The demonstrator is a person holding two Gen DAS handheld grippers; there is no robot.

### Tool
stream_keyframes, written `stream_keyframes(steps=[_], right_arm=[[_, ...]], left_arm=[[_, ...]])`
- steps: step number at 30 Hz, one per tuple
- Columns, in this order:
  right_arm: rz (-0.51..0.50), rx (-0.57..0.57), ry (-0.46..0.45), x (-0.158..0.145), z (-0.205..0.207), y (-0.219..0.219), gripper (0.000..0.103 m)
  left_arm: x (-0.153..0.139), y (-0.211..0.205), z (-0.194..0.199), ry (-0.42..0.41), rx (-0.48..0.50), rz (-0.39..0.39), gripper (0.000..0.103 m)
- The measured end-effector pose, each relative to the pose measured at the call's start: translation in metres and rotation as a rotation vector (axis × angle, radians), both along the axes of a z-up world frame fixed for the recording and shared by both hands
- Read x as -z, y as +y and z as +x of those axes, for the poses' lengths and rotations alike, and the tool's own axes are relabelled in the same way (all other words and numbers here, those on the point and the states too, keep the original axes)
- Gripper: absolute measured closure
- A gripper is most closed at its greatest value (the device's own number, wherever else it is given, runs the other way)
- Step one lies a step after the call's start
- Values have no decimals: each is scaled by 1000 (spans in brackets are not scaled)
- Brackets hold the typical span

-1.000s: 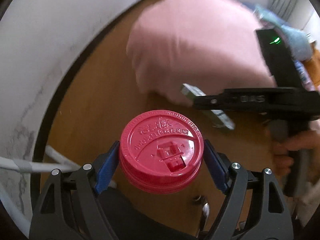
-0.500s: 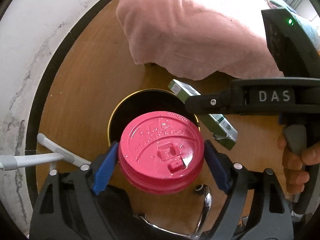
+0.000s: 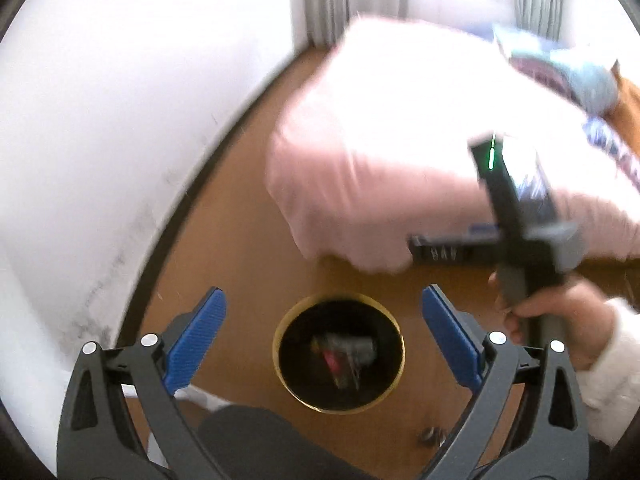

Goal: Collect trash
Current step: 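Grasp the blue cigarette box with left tool while right tool grasps the floral printed bag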

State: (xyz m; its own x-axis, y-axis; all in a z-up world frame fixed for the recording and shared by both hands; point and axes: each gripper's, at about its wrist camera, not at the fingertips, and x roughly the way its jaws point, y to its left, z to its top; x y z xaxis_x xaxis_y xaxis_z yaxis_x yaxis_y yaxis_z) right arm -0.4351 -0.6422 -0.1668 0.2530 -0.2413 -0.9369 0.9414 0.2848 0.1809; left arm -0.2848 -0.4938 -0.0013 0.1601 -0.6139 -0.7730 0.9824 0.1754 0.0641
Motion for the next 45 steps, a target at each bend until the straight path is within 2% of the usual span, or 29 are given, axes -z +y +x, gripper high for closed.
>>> stream_keyframes(steps=[2, 4, 6, 9, 11, 15, 19, 20, 22, 26, 28, 29, 30, 32, 34, 35, 37, 40, 41, 42, 45], right_arm=[[-54, 12, -2, -16, -2, 2, 7], [-96, 11, -18, -29, -2, 5, 7], [-146, -3, -28, -44, 3, 11, 7], [-210, -61, -27, -64, 22, 22, 7], [-243, -115, -21, -78, 39, 34, 7], [-244, -207, -91, -107, 73, 59, 7], [-294, -333, -109, -142, 125, 99, 7], [-301, -372, -118, -150, 141, 113, 7], [-309, -425, -138, -162, 167, 135, 7], [-314, -543, -176, -180, 222, 189, 7], [-305, -613, -189, -185, 246, 218, 7], [-302, -638, -192, -187, 256, 230, 7], [-300, -663, -195, -189, 264, 242, 7], [-308, -723, -200, -195, 284, 269, 7], [-337, -788, -207, -205, 305, 298, 7], [-349, -815, -214, -209, 313, 309, 7], [-371, -884, -230, -217, 331, 337, 7], [-383, -1020, -236, -217, 364, 372, 7], [-382, -1064, -234, -215, 378, 383, 7], [-383, -1100, -238, -214, 386, 391, 7], [-372, -1185, -231, -210, 424, 409, 7]], left_arm=[[-33, 31, 17, -44, -48, -76, 6], [-61, 75, 45, -125, -126, -126, 6], [-75, 124, 76, -208, -213, -118, 6], [-86, 198, 119, -257, -304, -93, 6], [-87, 266, 156, -266, -382, -43, 7], [-77, 379, 208, -333, -510, 126, 7], [-54, 473, 250, -371, -491, 301, 7], [-49, 487, 261, -360, -483, 323, 7], [-39, 517, 288, -289, -457, 326, 7], [-35, 530, 316, -120, -364, 238, 15], [-34, 527, 321, -83, -315, 217, 22], [-34, 526, 324, -39, -281, 197, 34], [-32, 527, 330, -13, -276, 185, 34], [-32, 531, 328, 11, -280, 166, 36], [-29, 533, 310, 41, -304, 140, 38], [-28, 535, 303, 66, -339, 120, 38], [-25, 533, 284, 43, -415, 104, 38], [-25, 538, 268, 49, -618, 63, 34], [-24, 539, 267, 66, -656, 53, 16], [-20, 539, 261, 79, -672, 67, 6], [-19, 541, 248, 72, -669, 54, 5]])
